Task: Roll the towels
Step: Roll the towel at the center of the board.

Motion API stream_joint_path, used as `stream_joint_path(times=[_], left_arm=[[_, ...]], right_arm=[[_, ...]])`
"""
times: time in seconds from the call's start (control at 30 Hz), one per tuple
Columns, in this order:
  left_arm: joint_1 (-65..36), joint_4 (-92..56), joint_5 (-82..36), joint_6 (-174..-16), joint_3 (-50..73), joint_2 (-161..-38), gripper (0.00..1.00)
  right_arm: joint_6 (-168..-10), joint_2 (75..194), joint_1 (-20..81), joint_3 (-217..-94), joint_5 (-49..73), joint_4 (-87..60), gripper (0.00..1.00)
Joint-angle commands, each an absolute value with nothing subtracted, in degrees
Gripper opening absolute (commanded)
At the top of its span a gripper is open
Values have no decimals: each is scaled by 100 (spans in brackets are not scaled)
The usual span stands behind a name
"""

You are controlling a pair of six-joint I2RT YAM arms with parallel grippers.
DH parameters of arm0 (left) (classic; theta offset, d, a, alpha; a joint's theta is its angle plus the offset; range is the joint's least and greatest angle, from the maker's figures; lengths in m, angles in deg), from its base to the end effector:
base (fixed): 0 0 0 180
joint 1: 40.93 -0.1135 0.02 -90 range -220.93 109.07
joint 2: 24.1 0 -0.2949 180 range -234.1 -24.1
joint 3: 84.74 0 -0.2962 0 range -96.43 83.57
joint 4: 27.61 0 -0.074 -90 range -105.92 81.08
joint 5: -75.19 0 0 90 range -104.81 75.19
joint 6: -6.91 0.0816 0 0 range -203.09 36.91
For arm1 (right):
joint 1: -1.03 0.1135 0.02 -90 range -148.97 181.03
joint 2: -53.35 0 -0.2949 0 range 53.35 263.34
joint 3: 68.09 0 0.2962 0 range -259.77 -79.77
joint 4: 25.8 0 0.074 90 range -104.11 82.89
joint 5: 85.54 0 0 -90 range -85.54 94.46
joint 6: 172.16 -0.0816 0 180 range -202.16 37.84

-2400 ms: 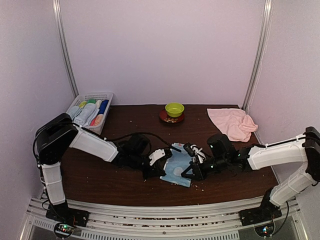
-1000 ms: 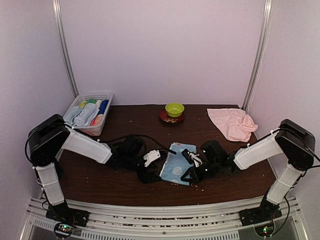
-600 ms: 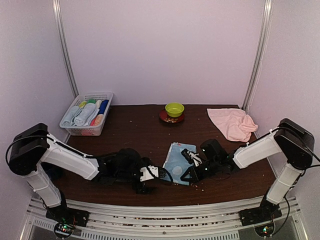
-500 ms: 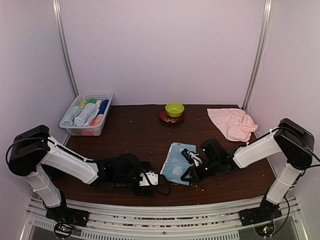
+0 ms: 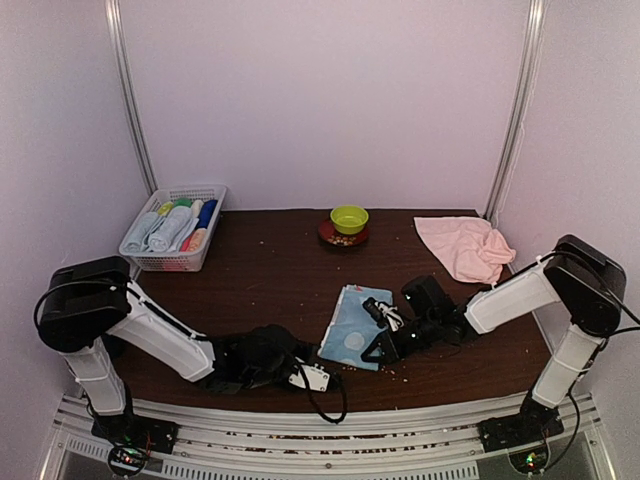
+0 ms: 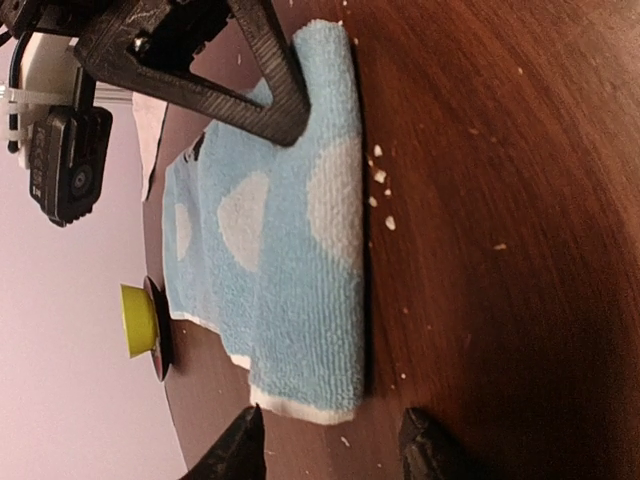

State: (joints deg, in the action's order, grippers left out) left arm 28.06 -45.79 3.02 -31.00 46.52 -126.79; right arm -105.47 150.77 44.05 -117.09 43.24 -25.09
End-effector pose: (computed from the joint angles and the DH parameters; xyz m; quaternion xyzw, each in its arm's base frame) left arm 0.1603 -0.3478 0.0731 0.7309 0.4940 0.0703 0.4657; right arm 0.2172 0.2725 0.0803 -0.2655 0.8510 0.4406 0.1055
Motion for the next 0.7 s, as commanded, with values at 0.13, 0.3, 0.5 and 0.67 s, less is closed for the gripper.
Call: stream_joint_path(times=[0.13, 0.3, 0.5, 0.67], left_arm=[[2868, -4668, 632, -2679, 4245, -13187, 48], [2868, -4584, 735, -2616, 4103, -13527, 46], [2868, -4706, 725, -2583, 4078, -13761, 33], [2868, -4653, 667, -2635, 4109, -13800, 14]], right_arm=[[-10506, 15202, 4357, -11652, 4273, -2094, 2], [-10493, 15196, 4339, -11643, 4326, -2098, 2], [-10459, 15201, 4309, -11646, 4376, -2087, 2], [-10425, 15188, 4263, -11653, 4398, -2057, 2]])
